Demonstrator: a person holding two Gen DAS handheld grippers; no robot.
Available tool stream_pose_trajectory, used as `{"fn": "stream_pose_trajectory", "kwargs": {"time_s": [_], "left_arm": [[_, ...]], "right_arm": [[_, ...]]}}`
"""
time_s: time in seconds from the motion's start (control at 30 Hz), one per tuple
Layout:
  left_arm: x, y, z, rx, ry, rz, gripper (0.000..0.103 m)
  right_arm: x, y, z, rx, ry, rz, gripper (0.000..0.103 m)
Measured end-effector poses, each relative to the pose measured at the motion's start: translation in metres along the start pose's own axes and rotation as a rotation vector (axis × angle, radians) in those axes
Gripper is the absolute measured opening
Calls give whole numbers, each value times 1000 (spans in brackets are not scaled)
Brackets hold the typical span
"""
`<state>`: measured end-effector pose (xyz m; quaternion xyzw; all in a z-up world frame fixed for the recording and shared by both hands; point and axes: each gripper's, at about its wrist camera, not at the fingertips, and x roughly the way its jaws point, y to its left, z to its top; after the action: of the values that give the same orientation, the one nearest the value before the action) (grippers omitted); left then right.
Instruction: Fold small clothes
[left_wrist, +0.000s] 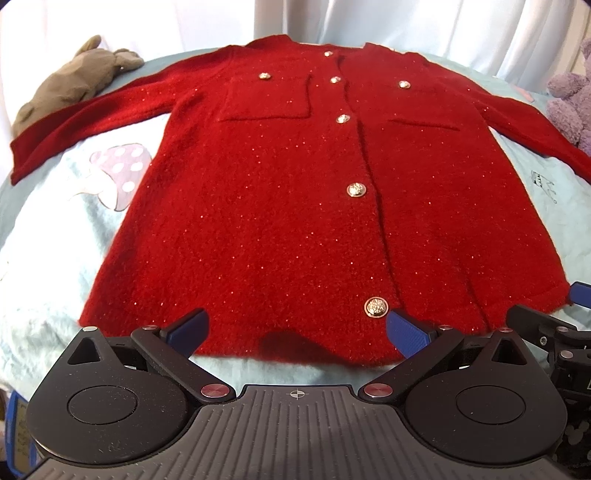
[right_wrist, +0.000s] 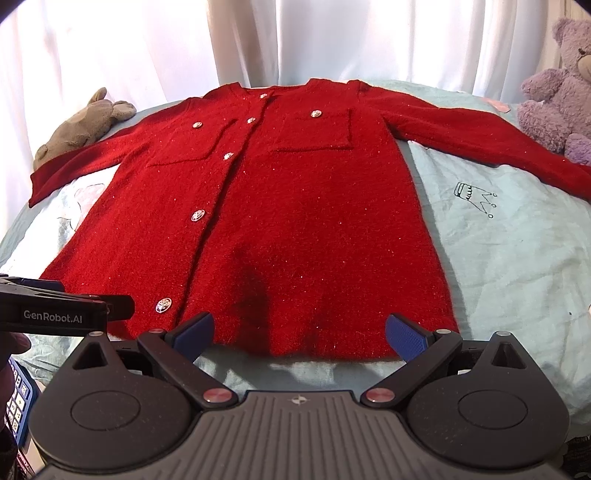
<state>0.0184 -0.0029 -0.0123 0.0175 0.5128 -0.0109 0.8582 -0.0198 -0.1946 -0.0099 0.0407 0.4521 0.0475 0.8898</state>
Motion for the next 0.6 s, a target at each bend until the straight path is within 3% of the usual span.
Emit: {"fn": "stream_pose_trajectory", "kwargs": {"time_s": [0.6], "left_arm": [[28,4,26,-16,68,-33,103]], "right_arm": [[23,-4,19,12,43,-8,99]]}}
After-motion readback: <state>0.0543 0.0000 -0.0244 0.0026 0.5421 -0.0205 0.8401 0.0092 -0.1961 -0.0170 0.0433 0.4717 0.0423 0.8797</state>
